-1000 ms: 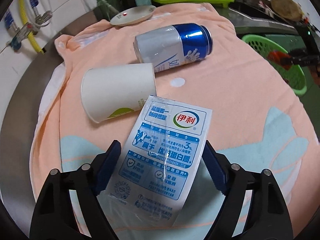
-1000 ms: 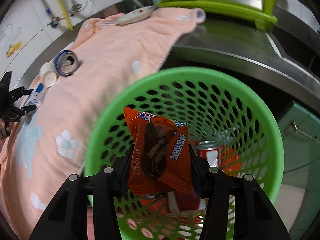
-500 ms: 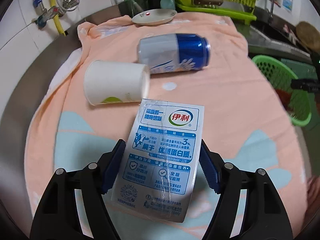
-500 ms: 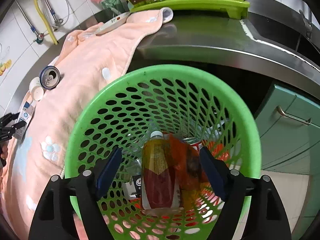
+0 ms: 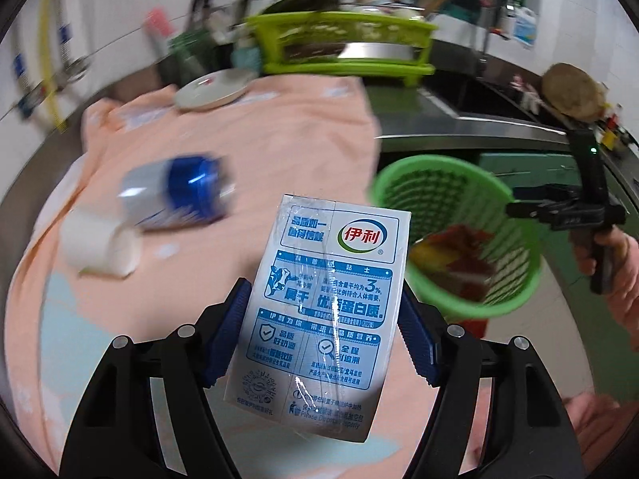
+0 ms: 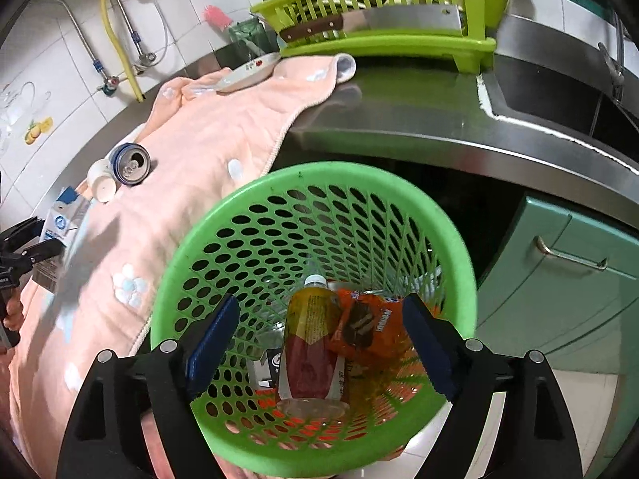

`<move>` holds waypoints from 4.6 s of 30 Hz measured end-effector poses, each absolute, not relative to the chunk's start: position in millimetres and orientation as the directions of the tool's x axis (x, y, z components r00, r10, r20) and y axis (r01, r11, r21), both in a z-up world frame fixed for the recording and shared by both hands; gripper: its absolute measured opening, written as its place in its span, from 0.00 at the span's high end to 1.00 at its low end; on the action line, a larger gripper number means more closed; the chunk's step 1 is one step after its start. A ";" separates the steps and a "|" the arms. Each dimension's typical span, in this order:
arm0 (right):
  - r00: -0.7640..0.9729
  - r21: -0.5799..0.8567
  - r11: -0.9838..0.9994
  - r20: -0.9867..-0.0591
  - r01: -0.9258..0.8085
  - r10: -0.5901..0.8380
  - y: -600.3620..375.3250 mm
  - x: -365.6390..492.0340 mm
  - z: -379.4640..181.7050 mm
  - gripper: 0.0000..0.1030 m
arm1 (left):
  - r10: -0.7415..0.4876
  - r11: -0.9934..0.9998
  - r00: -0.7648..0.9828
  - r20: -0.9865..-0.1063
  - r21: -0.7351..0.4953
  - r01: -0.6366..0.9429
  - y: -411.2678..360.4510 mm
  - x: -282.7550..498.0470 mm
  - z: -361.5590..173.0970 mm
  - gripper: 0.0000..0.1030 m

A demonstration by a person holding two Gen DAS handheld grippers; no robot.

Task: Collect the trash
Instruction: 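Carry the milk carton over the green basket and release it with the left gripper, then move both grippers back over the towel toward the cup and can, then grasp the blue can with the right gripper while the left grasps the paper cup, then carry the can and cup over the basket and release both grippers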

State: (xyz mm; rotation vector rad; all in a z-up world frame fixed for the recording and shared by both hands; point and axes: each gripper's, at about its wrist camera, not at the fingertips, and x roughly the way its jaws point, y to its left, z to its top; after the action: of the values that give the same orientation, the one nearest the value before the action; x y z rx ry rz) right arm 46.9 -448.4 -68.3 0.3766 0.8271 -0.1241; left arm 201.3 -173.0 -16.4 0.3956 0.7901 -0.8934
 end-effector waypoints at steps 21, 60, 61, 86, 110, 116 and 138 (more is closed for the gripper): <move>0.698 0.280 0.928 -0.716 0.245 0.032 -475.6 32.4 -60.3 0.21 | -0.533 0.508 0.220 -0.817 -0.102 0.855 -318.5 173.7 -77.7 0.24; 0.602 0.165 0.919 -0.712 -0.358 0.362 -261.2 265.3 11.3 0.21 | -0.297 0.930 0.583 -0.756 -0.091 0.356 -50.2 299.1 17.1 0.23; 0.598 0.157 0.916 -0.714 -0.369 0.363 -255.8 272.0 11.3 0.21 | -0.290 0.934 0.585 -0.758 -0.091 0.345 -45.1 300.9 17.8 0.23; 0.478 -0.023 0.861 -0.839 -0.508 0.260 -172.1 401.7 -36.5 0.33 | -0.274 0.960 0.503 -0.820 -0.262 0.096 -18.9 393.4 -8.8 0.13; 0.561 0.041 0.916 -0.779 -0.399 0.279 -230.5 330.1 -12.4 0.45 | -0.276 0.920 0.420 -0.865 -0.365 -0.146 -52.0 445.2 -62.2 0.16; 0.591 0.069 0.936 -0.759 -0.344 0.273 -259.6 295.7 -1.5 0.45 | -0.294 0.918 0.431 -0.853 -0.377 -0.122 -55.6 442.9 -61.5 0.33; 0.584 0.059 0.998 -0.810 -0.008 0.052 -413.1 155.1 -15.0 0.46 | -0.447 0.894 0.446 -0.775 -0.371 0.251 -142.8 339.5 -2.2 0.36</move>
State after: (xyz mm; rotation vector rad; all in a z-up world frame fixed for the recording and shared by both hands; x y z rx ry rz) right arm 155.1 -413.1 -15.0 0.0511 0.9467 0.0350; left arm 339.5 -142.8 -2.2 -0.2138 1.0216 -0.4369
